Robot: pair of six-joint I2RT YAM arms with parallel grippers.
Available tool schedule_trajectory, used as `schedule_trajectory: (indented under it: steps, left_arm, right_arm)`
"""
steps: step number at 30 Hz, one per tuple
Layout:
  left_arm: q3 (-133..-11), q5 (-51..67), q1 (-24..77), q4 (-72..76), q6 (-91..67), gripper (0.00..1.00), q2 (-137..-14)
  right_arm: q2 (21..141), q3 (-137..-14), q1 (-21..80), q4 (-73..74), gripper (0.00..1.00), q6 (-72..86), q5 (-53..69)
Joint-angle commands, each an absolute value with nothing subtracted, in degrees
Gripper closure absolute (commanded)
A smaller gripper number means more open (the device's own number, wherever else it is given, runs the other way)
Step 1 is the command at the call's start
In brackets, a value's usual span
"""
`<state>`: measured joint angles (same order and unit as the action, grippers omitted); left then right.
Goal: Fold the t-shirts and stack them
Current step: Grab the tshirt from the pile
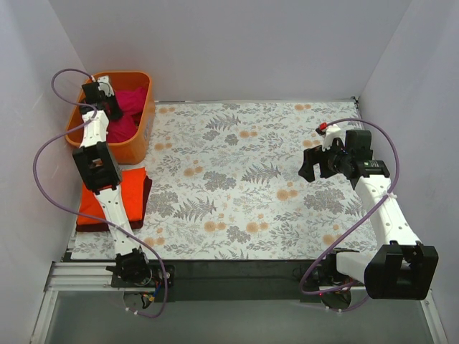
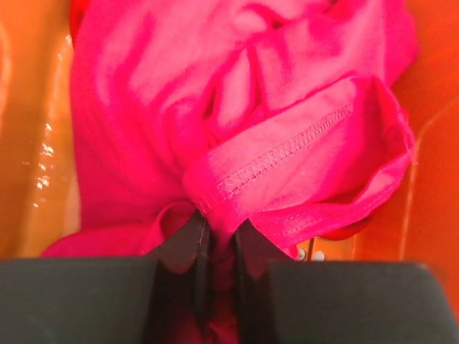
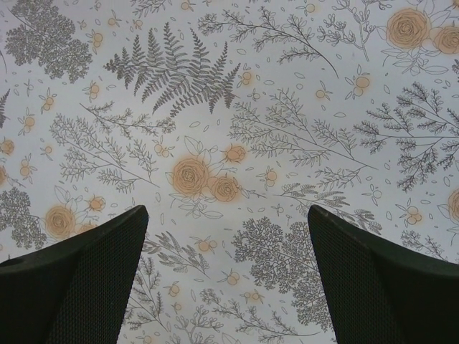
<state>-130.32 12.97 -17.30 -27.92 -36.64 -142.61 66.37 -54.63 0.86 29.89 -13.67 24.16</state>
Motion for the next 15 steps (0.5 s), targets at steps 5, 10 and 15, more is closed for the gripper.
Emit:
schedule_trajectory:
  steps: [5,10,15]
  left_arm:
    - [-132.89,13.27,-17.23,-17.24,-35.16,1.00,-127.19]
    - [-131.40,14.06,-17.23,-9.59,-36.65,1.00,-118.22]
    - [-132.89,18.19,-17.14,-8.17,-40.24,1.00,-114.18]
  right_arm:
    - [66.36,-57.39,0.79,28.92,0.02,-13.10,25.75]
    - [65.74,-56.95,0.88,28.92,0.02,-12.83,26.63]
    - [63.90,-55.73,0.88,28.65,0.02,-12.48,27.33]
